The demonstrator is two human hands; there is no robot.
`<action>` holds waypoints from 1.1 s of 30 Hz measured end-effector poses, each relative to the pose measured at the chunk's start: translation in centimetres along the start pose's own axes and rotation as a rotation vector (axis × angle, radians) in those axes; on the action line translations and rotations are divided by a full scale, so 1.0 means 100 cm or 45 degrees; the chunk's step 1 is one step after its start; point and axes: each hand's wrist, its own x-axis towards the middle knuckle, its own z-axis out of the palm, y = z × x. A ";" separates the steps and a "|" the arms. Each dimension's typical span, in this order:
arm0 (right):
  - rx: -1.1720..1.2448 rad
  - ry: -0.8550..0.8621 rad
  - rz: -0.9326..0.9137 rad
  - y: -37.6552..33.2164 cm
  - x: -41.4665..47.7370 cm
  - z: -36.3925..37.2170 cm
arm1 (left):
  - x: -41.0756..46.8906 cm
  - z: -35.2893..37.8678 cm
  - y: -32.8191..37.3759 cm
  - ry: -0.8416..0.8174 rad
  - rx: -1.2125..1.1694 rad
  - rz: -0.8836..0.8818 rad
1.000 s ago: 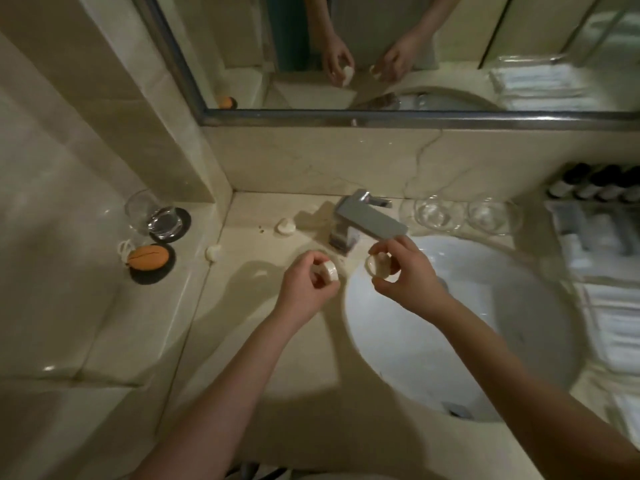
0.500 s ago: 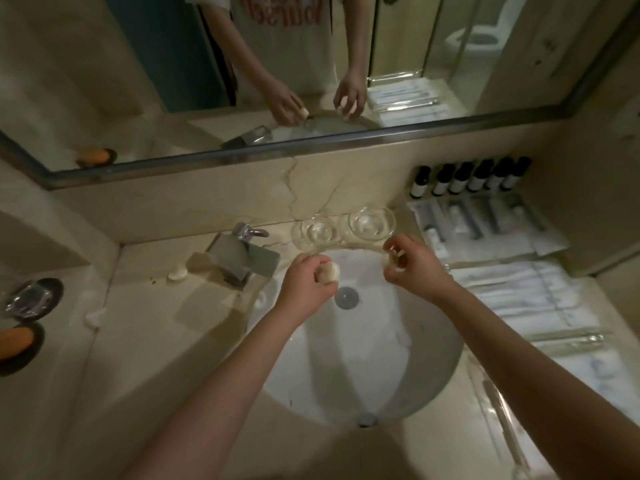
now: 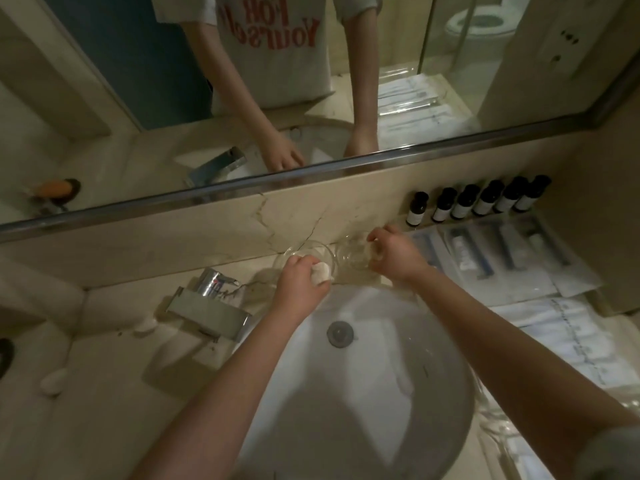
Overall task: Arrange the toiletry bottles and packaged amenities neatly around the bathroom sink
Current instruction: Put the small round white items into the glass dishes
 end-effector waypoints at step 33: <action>-1.108 -0.312 -0.443 -0.031 0.044 0.009 | 0.021 -0.007 -0.014 0.075 -0.380 -0.106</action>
